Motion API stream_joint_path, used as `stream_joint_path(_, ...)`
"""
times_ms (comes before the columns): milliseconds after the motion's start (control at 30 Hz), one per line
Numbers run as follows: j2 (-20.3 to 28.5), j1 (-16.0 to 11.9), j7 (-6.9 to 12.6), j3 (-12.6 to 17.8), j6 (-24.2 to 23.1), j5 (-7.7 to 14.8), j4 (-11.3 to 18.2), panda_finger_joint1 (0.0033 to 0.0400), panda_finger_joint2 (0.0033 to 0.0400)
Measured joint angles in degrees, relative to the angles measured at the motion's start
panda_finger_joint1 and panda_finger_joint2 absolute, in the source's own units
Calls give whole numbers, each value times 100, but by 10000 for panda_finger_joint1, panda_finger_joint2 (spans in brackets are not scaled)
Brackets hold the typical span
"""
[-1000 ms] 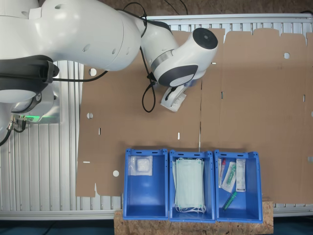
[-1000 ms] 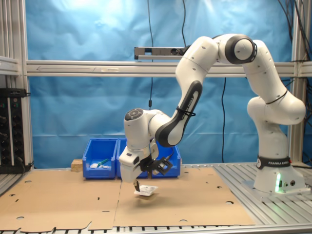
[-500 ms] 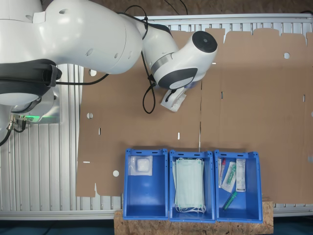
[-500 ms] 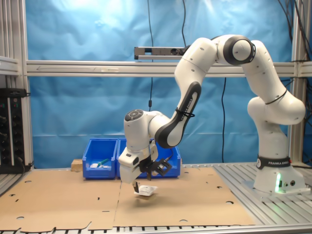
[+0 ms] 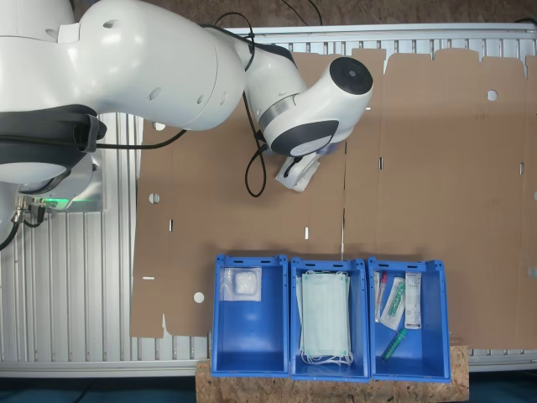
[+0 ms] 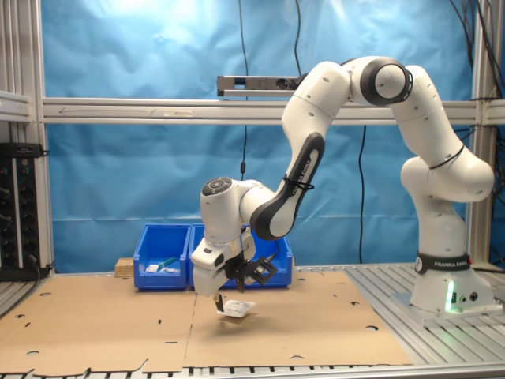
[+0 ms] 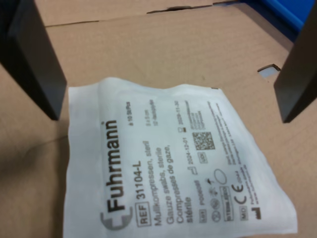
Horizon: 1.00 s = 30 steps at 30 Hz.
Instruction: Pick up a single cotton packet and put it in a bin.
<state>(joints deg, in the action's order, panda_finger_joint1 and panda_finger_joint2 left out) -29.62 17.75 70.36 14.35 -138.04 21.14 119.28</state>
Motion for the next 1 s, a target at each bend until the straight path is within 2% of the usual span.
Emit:
stream_joint_path(200,0,-19,0,0,-13,0,10,400,400)
stream_joint_path(433,0,-41,4,0,-49,-185,99,400,400)
stream_joint_path(667,-13,-62,5,-23,-130,-265,221,400,400)
stream_joint_path(1000,-106,-260,6,-237,-202,-347,236,400,400)
